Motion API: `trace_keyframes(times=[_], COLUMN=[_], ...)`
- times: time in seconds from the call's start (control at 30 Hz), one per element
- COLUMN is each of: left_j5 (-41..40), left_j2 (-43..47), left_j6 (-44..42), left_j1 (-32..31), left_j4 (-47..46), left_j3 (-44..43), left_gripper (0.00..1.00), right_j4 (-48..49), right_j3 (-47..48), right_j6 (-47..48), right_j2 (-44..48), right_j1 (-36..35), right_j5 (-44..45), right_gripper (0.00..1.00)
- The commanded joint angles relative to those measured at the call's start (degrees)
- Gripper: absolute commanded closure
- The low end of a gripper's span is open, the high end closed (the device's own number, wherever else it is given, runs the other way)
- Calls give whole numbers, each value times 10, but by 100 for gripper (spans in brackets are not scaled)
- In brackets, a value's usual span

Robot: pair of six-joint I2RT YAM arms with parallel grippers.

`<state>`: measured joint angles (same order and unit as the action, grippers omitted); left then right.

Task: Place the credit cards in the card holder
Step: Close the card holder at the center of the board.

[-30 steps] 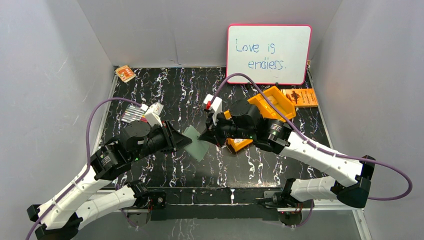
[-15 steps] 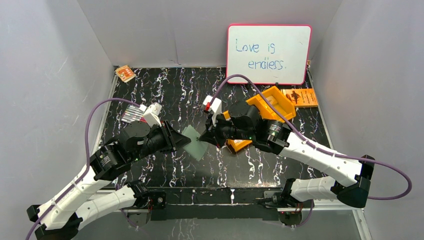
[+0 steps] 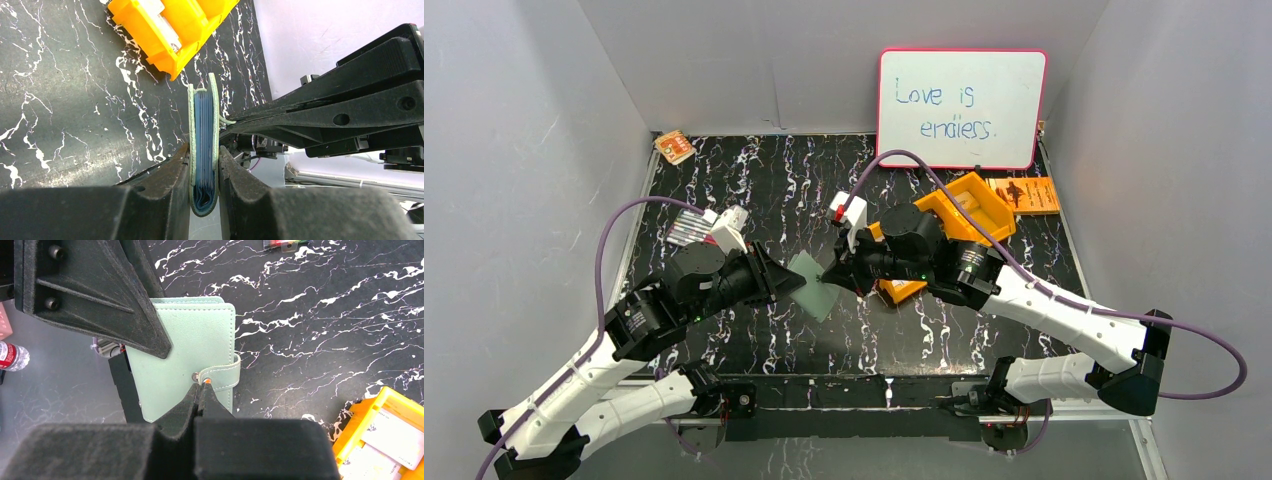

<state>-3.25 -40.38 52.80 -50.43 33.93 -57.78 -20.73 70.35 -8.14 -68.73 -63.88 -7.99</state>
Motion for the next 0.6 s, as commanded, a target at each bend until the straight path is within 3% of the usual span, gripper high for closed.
trace_keyframes(times=[0.0,0.57], left_j5=[-4,-8], left_j2=[7,10], left_j6=[5,6], left_j1=[1,1], left_j4=[-24,-24], left_j3=[-2,1], left_gripper=[100,100], right_j4=[38,47], right_j3=[-4,-14], right_j6=[-12,-17], right_j2=[9,13], right_j1=[-4,-5], right_j5=[-3,-19], right_gripper=[100,100])
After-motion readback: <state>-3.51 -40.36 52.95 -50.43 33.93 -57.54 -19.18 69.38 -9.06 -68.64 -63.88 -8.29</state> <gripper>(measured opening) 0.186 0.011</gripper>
